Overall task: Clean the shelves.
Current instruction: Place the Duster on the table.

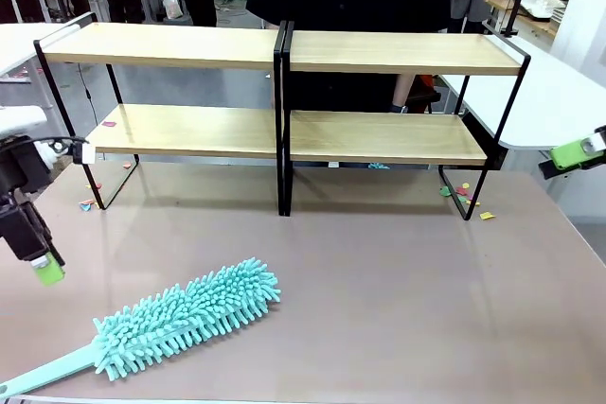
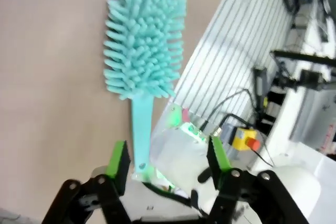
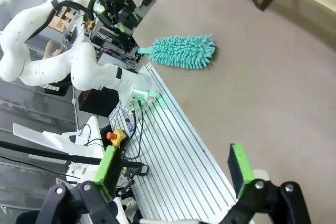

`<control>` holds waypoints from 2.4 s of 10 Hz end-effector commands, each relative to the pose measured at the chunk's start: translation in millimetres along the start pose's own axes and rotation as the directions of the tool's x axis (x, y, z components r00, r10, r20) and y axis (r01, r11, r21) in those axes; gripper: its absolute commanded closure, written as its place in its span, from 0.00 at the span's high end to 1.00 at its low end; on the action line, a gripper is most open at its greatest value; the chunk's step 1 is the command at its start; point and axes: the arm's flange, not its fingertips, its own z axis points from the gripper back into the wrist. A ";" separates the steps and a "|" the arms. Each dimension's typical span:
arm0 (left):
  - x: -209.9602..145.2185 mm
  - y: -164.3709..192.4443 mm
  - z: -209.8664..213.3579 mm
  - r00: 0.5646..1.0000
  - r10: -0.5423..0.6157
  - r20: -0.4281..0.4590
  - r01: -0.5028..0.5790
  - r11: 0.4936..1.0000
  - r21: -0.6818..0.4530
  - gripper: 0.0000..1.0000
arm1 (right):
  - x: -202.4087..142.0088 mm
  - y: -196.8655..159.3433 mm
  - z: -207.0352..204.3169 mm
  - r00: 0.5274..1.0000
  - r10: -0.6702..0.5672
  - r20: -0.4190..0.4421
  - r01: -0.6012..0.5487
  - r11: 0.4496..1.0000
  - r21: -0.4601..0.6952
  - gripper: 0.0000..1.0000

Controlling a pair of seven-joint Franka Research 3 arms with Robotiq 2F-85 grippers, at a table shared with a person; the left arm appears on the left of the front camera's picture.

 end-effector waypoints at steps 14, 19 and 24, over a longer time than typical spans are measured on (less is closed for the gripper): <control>-116.7 -31.6 84.0 0.769 0.262 0.583 0.120 0.836 -0.535 1.00 | -6.8 -37.1 -14.2 0.952 -0.302 -0.047 0.304 0.952 0.047 1.00; -116.7 -31.6 84.0 0.769 0.262 0.583 0.120 0.836 -0.535 1.00 | -6.8 -37.1 -14.2 0.952 -0.302 -0.047 0.304 0.952 0.047 1.00; -116.7 -31.6 84.0 0.769 0.262 0.583 0.120 0.836 -0.535 1.00 | -6.8 -37.1 -14.2 0.952 -0.302 -0.047 0.304 0.952 0.047 1.00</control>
